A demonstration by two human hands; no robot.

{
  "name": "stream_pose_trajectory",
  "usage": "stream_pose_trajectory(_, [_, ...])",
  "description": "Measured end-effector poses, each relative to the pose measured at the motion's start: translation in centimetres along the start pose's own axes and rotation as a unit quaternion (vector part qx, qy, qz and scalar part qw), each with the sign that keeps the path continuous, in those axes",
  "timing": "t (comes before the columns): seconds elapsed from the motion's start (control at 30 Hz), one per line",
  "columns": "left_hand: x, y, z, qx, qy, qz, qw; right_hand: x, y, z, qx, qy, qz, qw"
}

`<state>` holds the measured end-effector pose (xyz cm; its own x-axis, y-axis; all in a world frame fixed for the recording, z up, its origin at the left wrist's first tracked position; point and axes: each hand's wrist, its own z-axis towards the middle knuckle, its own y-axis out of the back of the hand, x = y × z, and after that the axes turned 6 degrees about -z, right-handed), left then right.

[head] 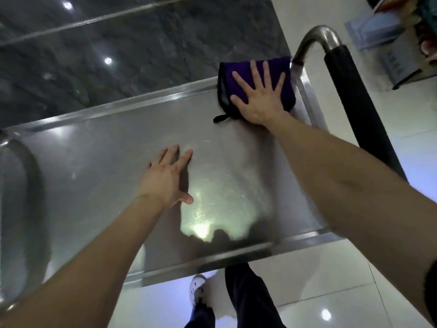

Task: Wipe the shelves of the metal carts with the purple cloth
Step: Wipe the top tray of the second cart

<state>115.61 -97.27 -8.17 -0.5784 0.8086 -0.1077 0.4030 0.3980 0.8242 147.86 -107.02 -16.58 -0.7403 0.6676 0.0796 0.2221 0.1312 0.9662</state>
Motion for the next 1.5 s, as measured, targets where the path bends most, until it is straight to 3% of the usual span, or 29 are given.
stream_pose_trajectory(0.17, [0.0, 0.2, -0.2, 0.002, 0.001, -0.015, 1.000, 2.7, -2.7, -7.0, -0.005, 0.070, -0.019, 0.997])
stream_pose_trajectory(0.43, [-0.5, 0.5, -1.2, -0.030, 0.005, -0.049, 0.998, 7.4, -9.5, -28.3, -0.080, 0.142, 0.007, 0.987])
stream_pose_trajectory(0.6, [-0.5, -0.9, -4.2, -0.137, 0.012, -0.066, 0.988, 12.7, -10.6, -33.0, -0.055, 0.177, -0.010, 0.983])
stream_pose_trajectory(0.7, [1.9, -2.7, -7.4, -0.174, 0.031, -0.148, 0.973, 12.7, -9.5, -33.6, -0.050, 0.168, -0.004, 0.984])
stream_pose_trajectory(0.83, [7.7, -4.2, -11.7, -0.127, 0.097, -0.165, 0.973, 13.7, -9.3, -35.5, -0.022, 0.080, -0.014, 0.996])
stream_pose_trajectory(0.97, [12.5, -4.5, -13.6, -0.067, 0.185, -0.130, 0.972, 14.7, -9.0, -34.8, 0.028, 0.041, -0.026, 0.998])
stream_pose_trajectory(1.17, [14.9, -4.8, -13.3, -0.027, 0.205, -0.143, 0.968, 14.0, -8.0, -29.8, 0.042, 0.009, -0.011, 0.999])
stream_pose_trajectory(1.5, [15.0, -4.4, -11.5, -0.061, 0.202, -0.098, 0.973, 16.9, -2.3, -4.6, 0.049, -0.018, 0.015, 0.999])
